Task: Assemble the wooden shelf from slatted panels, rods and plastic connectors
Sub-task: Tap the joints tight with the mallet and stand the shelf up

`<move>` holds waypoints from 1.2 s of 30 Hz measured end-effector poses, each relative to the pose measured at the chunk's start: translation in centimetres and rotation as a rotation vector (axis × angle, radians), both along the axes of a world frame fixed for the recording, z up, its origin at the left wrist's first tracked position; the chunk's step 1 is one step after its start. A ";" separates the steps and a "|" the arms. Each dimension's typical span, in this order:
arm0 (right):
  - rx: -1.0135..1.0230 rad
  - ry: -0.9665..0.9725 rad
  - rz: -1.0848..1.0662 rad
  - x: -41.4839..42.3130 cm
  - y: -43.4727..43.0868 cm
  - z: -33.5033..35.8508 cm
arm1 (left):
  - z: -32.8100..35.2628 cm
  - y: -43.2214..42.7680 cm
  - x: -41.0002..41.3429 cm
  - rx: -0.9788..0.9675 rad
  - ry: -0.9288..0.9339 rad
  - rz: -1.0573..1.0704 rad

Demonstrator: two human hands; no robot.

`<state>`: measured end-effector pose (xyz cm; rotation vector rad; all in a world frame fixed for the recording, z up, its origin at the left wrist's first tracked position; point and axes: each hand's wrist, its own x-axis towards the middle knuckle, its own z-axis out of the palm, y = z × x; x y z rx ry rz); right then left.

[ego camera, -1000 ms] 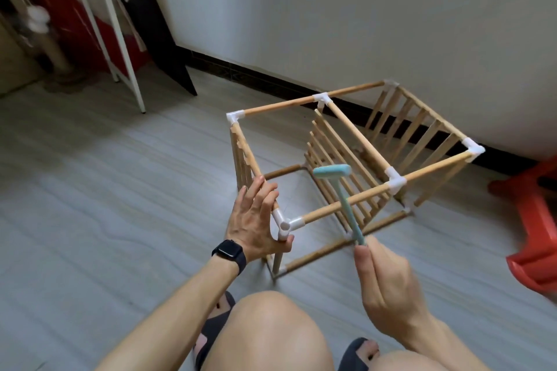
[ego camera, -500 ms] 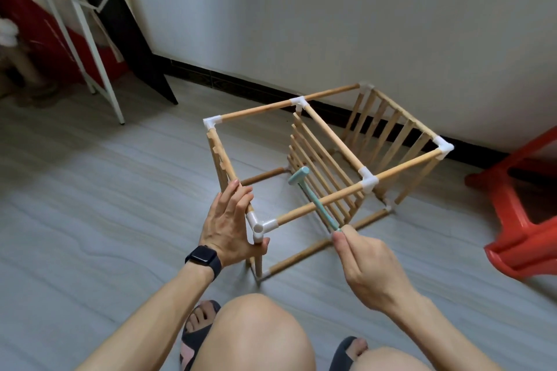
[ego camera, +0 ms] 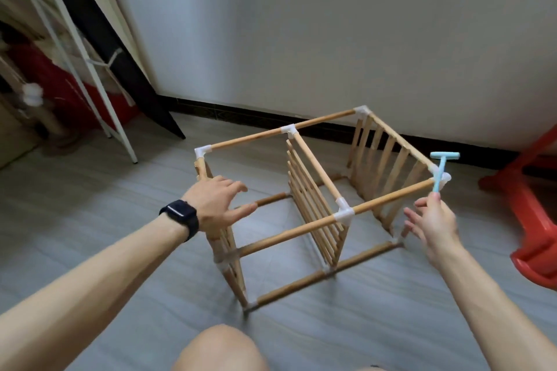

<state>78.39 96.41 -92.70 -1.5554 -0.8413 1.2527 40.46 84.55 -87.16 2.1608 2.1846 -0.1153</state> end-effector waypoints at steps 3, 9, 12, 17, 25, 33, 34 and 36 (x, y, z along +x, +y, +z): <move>-0.043 0.192 -0.070 -0.1 2.7 0.7 | -0.3 6.3 5.5 -0.089 -0.315 0.210; -0.142 0.430 -0.191 1.4 7.0 2.0 | -4.0 12.7 16.7 -0.113 -0.166 -0.061; -0.190 0.498 -0.225 2.1 8.2 2.3 | -6.4 12.3 19.3 -0.140 -0.202 -0.025; -0.198 0.412 -0.214 1.3 8.2 5.2 | -5.8 11.3 19.5 -0.046 -0.276 0.016; 0.074 0.345 -0.107 -2.4 6.8 13.6 | -1.7 8.9 18.3 0.329 -0.539 0.180; 0.344 0.103 0.045 -6.4 3.9 18.6 | 0.5 5.7 19.2 0.333 -0.574 0.298; 0.361 0.088 0.038 -6.8 3.4 18.7 | 0.7 5.4 18.9 0.289 -0.544 0.293; 0.395 0.048 0.021 -7.8 2.3 18.7 | 1.2 4.5 18.0 0.223 -0.498 0.272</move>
